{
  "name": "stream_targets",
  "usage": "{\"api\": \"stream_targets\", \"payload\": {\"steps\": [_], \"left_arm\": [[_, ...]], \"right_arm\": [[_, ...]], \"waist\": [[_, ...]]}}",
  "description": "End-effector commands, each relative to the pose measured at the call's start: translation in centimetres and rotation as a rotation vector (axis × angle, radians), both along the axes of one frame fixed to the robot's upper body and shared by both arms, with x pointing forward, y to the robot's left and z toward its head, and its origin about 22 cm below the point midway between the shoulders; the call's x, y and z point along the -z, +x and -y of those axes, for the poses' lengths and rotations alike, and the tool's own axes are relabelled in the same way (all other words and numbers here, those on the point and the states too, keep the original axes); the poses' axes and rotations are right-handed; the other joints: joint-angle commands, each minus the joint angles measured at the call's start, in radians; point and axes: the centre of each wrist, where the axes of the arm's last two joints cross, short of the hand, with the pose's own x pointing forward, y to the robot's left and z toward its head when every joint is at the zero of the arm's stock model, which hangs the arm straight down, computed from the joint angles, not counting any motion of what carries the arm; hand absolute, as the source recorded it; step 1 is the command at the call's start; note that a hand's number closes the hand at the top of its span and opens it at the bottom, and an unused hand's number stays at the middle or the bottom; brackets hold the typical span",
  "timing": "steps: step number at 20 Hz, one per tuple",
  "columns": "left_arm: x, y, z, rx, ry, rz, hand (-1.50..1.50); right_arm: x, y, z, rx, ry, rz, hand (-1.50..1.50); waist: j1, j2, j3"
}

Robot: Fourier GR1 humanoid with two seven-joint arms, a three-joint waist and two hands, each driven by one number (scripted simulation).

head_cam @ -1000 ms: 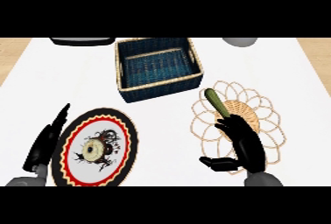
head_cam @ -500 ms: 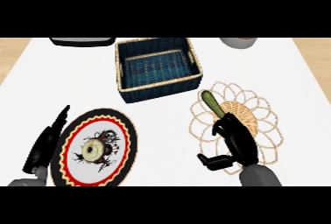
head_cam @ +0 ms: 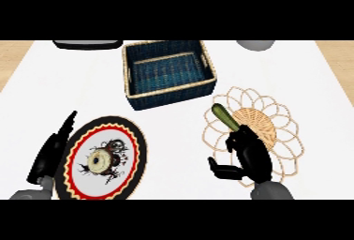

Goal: Pick the squash from the placemat and place it in the basket

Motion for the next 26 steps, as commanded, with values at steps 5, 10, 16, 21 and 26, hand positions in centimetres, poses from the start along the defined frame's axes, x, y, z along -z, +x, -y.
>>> {"api": "stream_targets", "payload": {"steps": [5, 10, 16, 21, 26], "left_arm": [[0.1, -0.5, -0.4, -0.002, 0.021, -0.007, 0.0], [-0.7, 0.0, -0.5, -0.027, 0.014, -0.009, 0.0], [-0.2, -0.9, -1.5, -0.045, 0.008, -0.019, 0.0], [-0.8, -0.8, -1.8, -0.038, -0.004, -0.018, 0.0], [0.8, -0.9, 0.3, -0.028, 0.002, 0.001, 0.0]], "right_arm": [[-1.1, 2.3, 6.9, 0.374, -0.034, -0.446, 1.5], [-11.4, 8.9, 3.9, 0.452, -0.023, -0.403, 1.5], [-25.0, 9.4, 1.8, 0.425, 0.059, -0.245, 1.5], [-33.7, 5.7, -0.5, 0.383, 0.068, -0.203, 1.5], [-39.7, 3.1, -2.3, 0.291, 0.148, -0.253, 1.5]], "waist": [[-0.001, 0.009, -0.003], [-0.017, -0.008, 0.004], [-0.026, -0.01, 0.008], [-0.024, -0.007, 0.009], [-0.008, 0.001, 0.01]]}}
